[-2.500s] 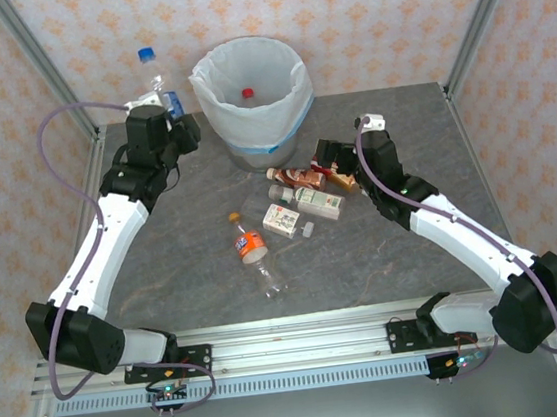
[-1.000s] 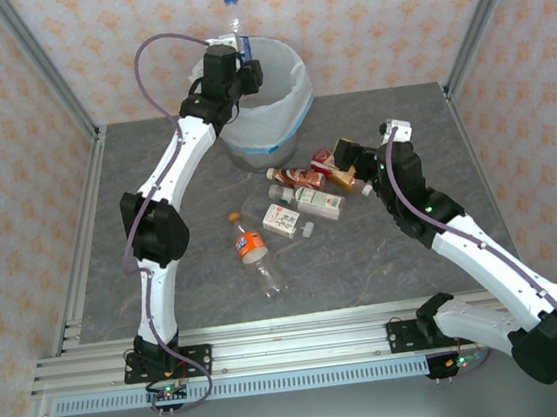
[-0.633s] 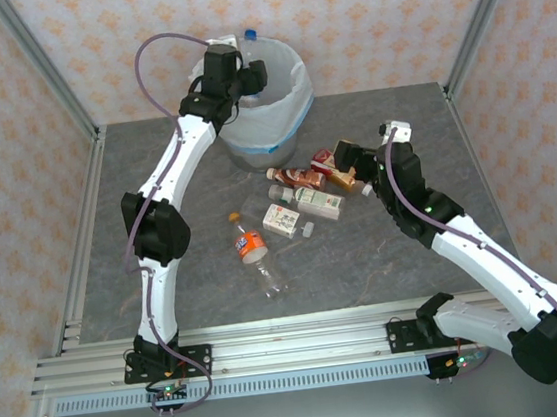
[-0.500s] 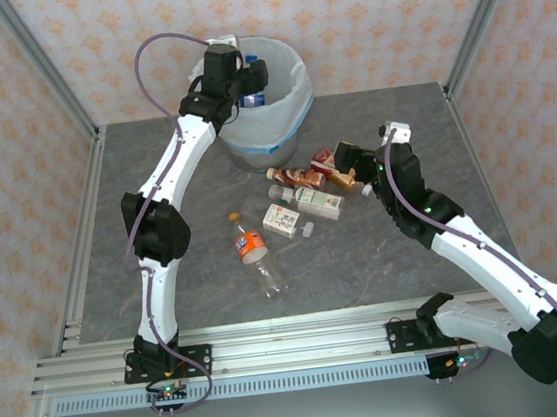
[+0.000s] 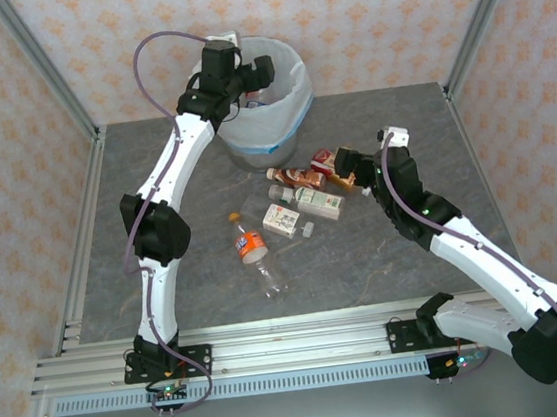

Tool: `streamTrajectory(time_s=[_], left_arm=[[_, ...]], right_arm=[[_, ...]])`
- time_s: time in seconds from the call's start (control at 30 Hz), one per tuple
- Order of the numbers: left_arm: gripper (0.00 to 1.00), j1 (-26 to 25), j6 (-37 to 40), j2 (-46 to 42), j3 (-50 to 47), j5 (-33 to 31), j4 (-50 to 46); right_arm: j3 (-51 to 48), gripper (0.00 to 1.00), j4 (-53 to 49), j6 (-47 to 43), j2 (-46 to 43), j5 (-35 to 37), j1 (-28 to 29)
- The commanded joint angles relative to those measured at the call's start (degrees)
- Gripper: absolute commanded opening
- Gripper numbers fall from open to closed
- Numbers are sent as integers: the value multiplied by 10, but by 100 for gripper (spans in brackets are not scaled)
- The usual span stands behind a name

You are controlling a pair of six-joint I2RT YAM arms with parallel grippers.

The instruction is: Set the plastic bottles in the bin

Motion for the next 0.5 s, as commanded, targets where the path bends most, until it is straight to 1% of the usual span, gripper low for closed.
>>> streamTrajectory(time_s=[0.0, 0.13, 0.27, 0.4, 0.47], left_arm=[[98, -3, -16, -9, 17, 17, -10], [99, -4, -29, -31, -5, 51, 12], [100, -3, -35, -48, -13, 71, 16], [100, -4, -47, -67, -30, 92, 21], [100, -3, -57, -79, -41, 122, 28]], right_arm=[[-8, 99, -2, -5, 4, 15, 1], [-12, 99, -6, -5, 15, 9, 1], [-21, 99, 27, 7, 13, -28, 1], [-24, 99, 31, 6, 23, -6, 0], [-21, 99, 22, 1, 30, -3, 1]])
